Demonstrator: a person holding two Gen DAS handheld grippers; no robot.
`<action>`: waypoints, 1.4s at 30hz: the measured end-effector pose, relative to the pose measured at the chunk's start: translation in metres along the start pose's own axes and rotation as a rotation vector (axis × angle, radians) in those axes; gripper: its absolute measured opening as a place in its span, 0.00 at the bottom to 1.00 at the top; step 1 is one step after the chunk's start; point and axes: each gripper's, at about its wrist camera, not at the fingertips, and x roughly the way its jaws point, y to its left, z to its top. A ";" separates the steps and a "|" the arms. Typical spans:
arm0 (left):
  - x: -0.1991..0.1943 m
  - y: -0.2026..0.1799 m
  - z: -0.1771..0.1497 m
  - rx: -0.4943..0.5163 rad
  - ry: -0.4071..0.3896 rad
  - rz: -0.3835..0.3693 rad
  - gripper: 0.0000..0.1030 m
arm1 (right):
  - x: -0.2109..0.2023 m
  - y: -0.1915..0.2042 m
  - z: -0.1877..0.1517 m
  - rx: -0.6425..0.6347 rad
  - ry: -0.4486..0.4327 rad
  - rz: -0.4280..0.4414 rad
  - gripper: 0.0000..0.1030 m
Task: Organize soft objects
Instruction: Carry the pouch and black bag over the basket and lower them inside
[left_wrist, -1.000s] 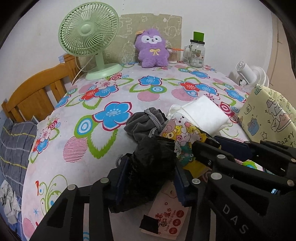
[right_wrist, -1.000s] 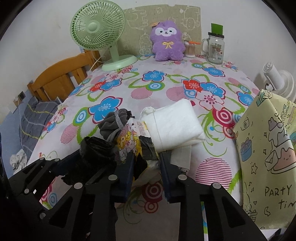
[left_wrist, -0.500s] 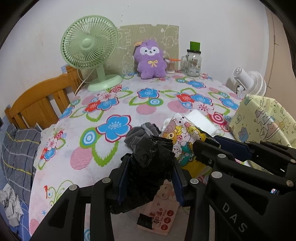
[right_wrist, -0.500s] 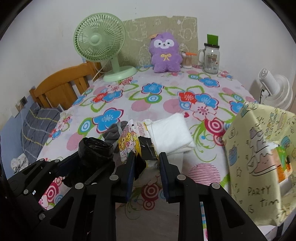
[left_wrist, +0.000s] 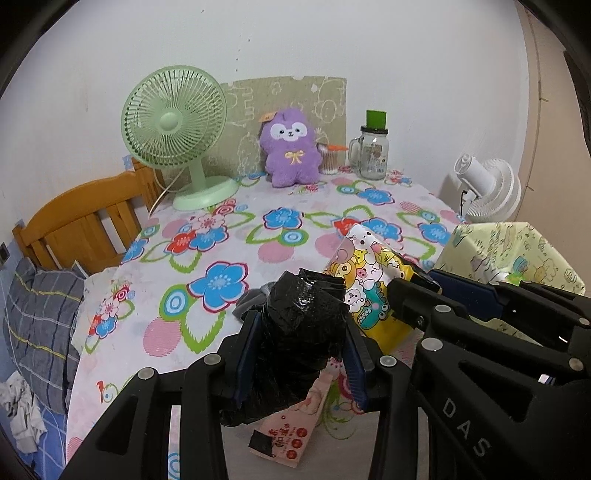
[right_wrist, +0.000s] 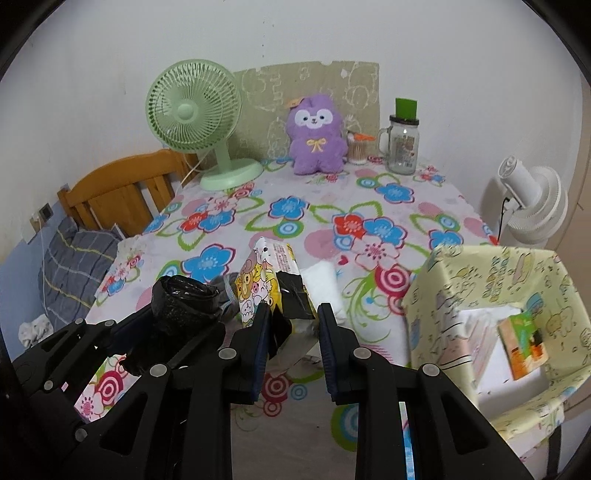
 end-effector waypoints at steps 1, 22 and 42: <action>-0.002 -0.001 0.001 0.001 -0.003 0.001 0.42 | -0.002 -0.001 0.001 0.000 -0.004 0.000 0.27; -0.039 -0.042 0.023 0.029 -0.078 0.011 0.42 | -0.054 -0.034 0.016 -0.001 -0.082 0.004 0.27; -0.044 -0.103 0.035 0.067 -0.115 -0.065 0.42 | -0.083 -0.093 0.016 0.017 -0.131 -0.045 0.27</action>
